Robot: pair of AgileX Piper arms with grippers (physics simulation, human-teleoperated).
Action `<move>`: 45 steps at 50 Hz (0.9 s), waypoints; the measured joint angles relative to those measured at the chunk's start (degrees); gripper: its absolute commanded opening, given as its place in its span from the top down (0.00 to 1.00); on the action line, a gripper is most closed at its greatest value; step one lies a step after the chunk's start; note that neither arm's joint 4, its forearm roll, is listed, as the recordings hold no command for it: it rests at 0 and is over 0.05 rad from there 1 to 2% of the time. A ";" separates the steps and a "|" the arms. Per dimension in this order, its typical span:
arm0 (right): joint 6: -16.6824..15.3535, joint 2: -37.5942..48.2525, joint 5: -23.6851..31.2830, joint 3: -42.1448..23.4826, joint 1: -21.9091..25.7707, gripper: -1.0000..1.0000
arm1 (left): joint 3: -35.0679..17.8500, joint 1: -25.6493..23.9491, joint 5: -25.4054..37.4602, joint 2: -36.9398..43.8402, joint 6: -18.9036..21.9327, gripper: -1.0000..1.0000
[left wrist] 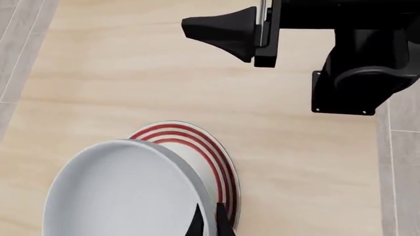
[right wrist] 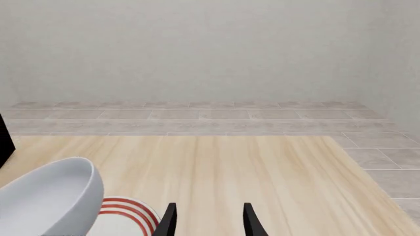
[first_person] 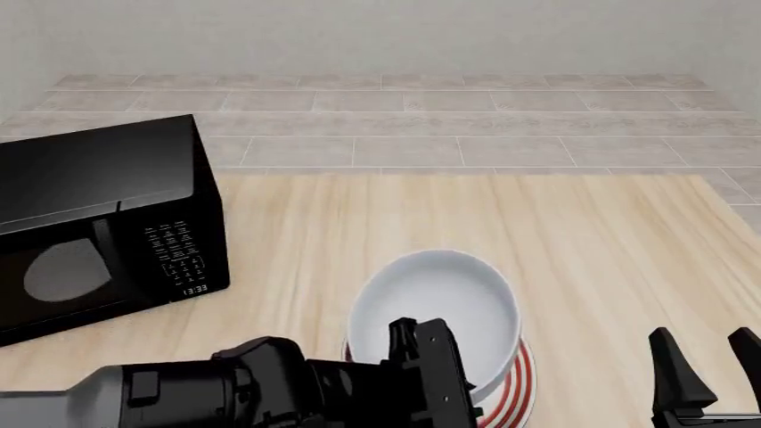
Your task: Pick up the white bowl and put it on the plate.
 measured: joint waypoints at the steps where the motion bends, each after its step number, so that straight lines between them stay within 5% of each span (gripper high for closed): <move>1: 0.00 0.00 0.00 0.00 0.00 0.00 | -0.02 0.05 -0.03 0.08 0.02 1.00; 45: 0.00 0.00 0.00 0.00 0.00 0.00 | -0.29 0.91 -1.22 3.15 -0.07 1.00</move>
